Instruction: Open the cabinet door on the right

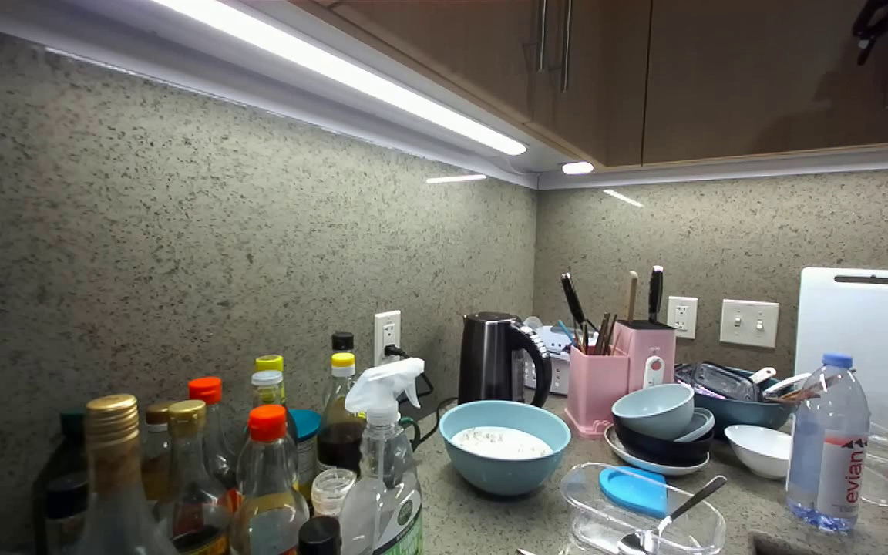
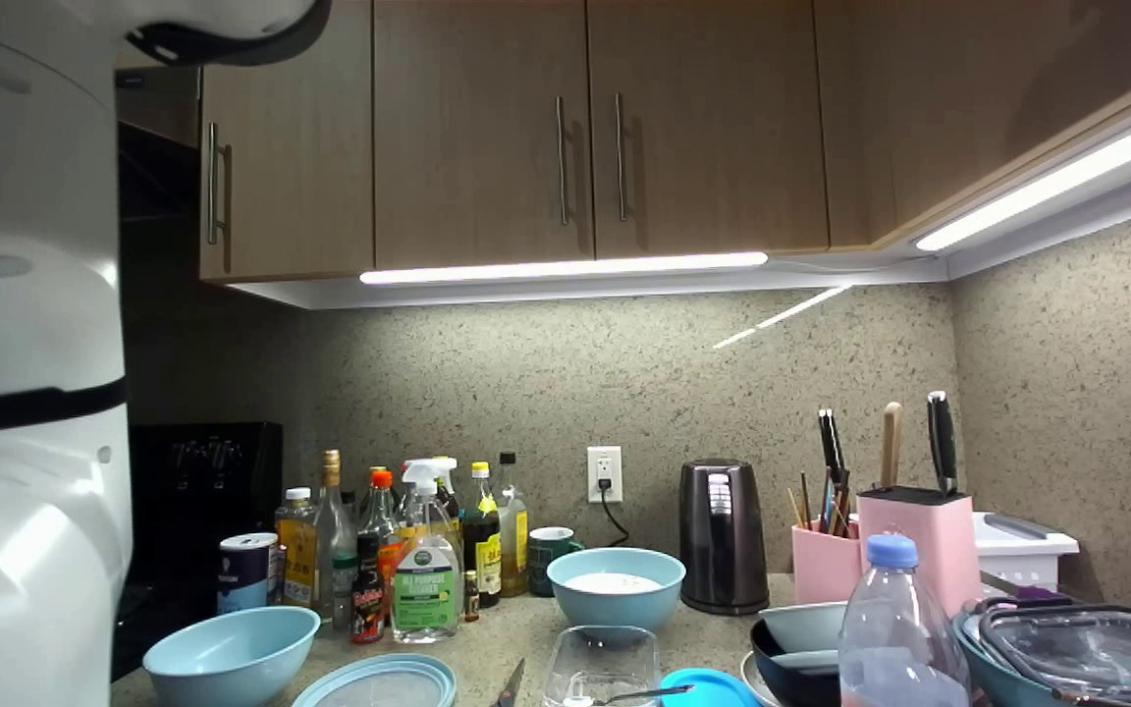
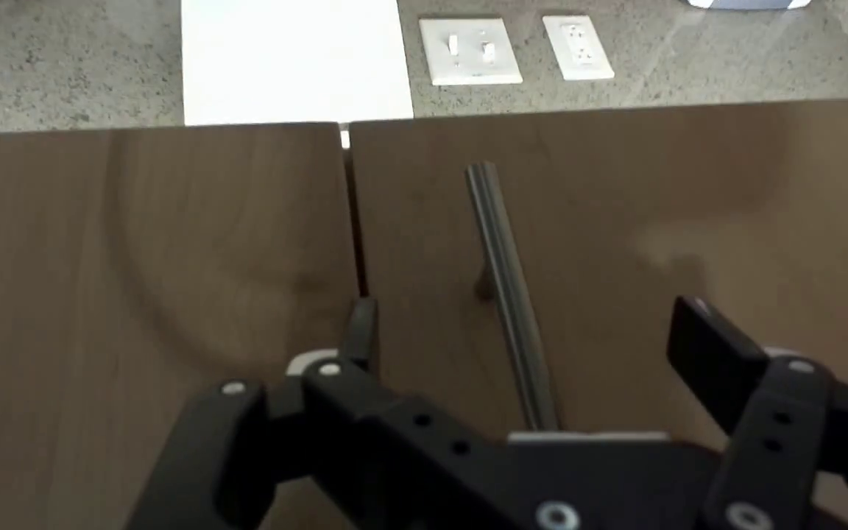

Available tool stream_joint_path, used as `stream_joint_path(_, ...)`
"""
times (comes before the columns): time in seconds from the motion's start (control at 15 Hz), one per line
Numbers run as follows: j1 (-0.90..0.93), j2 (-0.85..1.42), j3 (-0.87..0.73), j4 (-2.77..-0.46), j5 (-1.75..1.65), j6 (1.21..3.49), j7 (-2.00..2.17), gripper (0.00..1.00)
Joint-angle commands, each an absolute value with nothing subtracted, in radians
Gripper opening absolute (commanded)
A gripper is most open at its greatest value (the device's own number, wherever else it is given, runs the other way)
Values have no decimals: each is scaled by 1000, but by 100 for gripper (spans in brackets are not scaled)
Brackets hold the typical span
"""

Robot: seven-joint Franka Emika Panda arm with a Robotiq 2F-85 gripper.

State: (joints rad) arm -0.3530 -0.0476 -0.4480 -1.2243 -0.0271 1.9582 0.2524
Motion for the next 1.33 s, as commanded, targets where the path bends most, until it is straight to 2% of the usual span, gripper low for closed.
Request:
stream_joint_path(0.0,-353,-34,-456,-1209,-26,1966,273,100)
stream_joint_path(0.73,-371,45,-494,-1114,80,2001,268,100)
stream_joint_path(0.8,-373,53,-502,-1101,100,1985,271,75)
stream_joint_path(0.93,-377,71,-516,-1078,124,1972,283,67)
stream_joint_path(1.27,-390,83,-545,-1051,185,1930,279,34)
